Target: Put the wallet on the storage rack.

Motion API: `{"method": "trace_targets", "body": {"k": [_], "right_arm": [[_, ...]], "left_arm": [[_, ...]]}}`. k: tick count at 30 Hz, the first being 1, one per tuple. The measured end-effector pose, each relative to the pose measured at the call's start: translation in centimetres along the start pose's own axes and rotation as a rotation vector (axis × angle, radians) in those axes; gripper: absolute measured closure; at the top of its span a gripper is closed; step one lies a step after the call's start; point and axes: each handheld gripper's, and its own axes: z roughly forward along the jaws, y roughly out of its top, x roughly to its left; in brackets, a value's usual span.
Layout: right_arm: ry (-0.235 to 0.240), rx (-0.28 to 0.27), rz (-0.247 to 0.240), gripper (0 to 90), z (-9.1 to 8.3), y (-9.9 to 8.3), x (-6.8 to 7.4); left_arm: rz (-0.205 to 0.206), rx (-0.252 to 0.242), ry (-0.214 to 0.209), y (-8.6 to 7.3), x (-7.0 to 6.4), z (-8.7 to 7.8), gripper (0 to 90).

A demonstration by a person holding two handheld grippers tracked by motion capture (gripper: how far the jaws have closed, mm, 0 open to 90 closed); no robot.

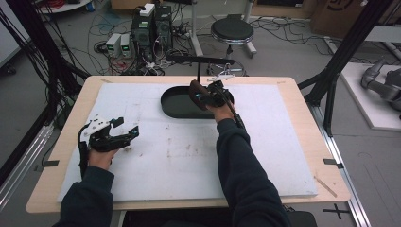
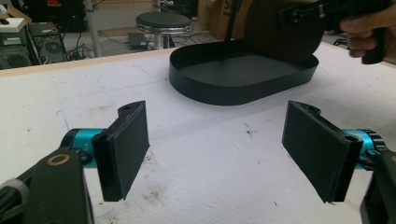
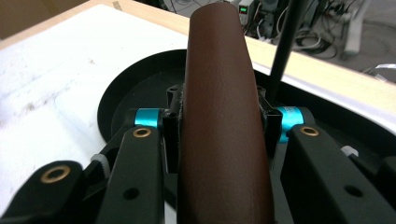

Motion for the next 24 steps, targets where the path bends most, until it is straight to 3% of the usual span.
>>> {"method": "trace_targets", "body": {"k": [5,8,13,17,21,24], "right_arm": [[0.051,0.014,0.066,63.6,2.2,-0.1,0.0],[0.052,0.006,0.071,63.5,3.2,-0.4,0.3],[0.037,0.054,0.102,61.2,3.9,-1.2,-0.5],[-0.021,0.048,0.08,51.7,3.3,-0.9,-0.9],[-0.097,0.061,0.006,38.5,2.1,-0.4,-1.3],[-0.112,0.07,-0.033,37.8,1.3,-0.3,-1.5]], "left_arm": [[0.0,-0.001,-0.001,0.0,0.0,0.0,22.9],[0.002,0.001,-0.003,0.0,0.0,0.0,22.9],[0.005,0.001,-0.006,0.0,0.0,0.0,22.9],[0.005,0.001,-0.006,0.0,0.0,0.0,22.9],[0.007,0.001,-0.004,0.0,0.0,0.0,22.9],[0.009,0.003,-0.005,0.0,-0.1,0.0,22.9]]}}
